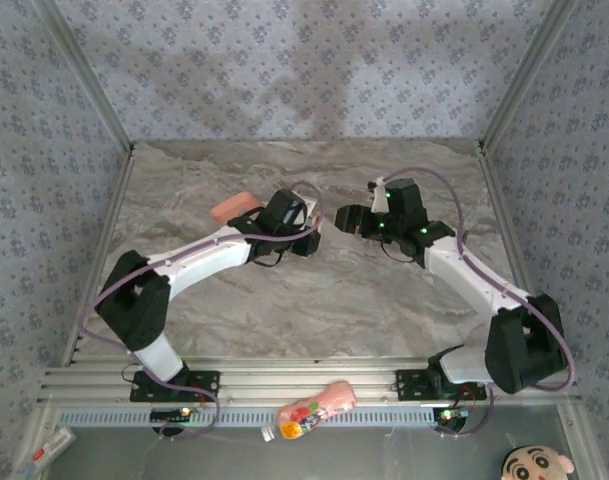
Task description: Load the staples into the stapler
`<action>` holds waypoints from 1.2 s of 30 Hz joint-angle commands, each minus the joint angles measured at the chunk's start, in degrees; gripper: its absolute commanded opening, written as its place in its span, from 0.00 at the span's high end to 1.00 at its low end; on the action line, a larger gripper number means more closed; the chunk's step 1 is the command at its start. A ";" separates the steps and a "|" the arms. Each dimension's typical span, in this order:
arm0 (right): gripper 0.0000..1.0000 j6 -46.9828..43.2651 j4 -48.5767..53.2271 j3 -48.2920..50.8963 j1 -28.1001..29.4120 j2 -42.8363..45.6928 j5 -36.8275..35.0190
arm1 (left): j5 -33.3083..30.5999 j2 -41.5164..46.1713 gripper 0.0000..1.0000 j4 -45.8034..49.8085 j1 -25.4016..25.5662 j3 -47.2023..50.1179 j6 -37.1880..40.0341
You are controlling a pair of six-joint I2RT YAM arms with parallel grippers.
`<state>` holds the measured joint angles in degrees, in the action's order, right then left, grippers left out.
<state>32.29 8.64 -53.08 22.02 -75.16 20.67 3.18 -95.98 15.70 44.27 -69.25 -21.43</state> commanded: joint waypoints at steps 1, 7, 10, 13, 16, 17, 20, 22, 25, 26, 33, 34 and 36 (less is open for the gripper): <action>0.31 2.43 -0.27 3.46 -0.96 2.67 -5.22 | -5.62 -2.87 0.73 2.43 0.33 -4.03 -4.96; 0.31 2.95 -0.90 6.31 -1.76 3.55 -4.78 | -7.98 -9.88 0.73 4.61 0.41 -8.88 -10.56; 0.31 3.21 -1.85 7.29 -1.84 3.41 -4.34 | -10.92 -13.04 0.71 5.99 0.84 -11.22 -12.32; 0.31 3.30 -2.41 7.93 -1.92 3.10 -3.91 | -13.00 -16.26 0.70 8.03 1.23 -13.90 -13.89; 0.31 3.17 -2.75 8.41 -2.09 2.85 -3.53 | -14.20 -19.47 0.69 10.84 1.57 -16.84 -15.38; 0.31 3.13 -2.83 8.58 -2.14 2.85 -3.35 | -14.89 -20.24 0.68 11.46 1.76 -17.46 -16.11; 0.31 3.04 -2.87 9.10 -2.57 2.90 -2.70 | -16.77 -21.13 0.66 11.22 2.24 -17.56 -17.38; 0.31 3.04 -3.13 9.46 -2.91 3.00 -2.30 | -18.34 -21.48 0.67 11.29 2.64 -17.66 -18.41; 0.31 3.04 -3.37 10.08 -3.27 3.24 -1.88 | -19.36 -22.27 0.69 11.72 2.77 -18.01 -20.14; 0.31 3.13 -3.49 10.25 -3.37 3.26 -1.65 | -19.60 -22.55 0.69 11.61 2.79 -18.02 -20.84; 0.31 3.14 -3.72 10.83 -4.09 3.79 -0.92 | -19.35 -23.81 0.68 10.93 2.96 -18.19 -22.88; 0.31 3.18 -3.73 10.97 -4.14 3.91 -0.97 | -19.24 -23.89 0.68 10.84 2.97 -18.11 -23.08; 0.31 3.22 -3.90 11.13 -4.31 3.88 -0.84 | -19.00 -24.14 0.68 10.66 2.94 -18.20 -23.30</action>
<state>35.11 5.52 -42.83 18.24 -72.40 18.90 -14.83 -119.70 25.91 46.94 -85.80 -43.18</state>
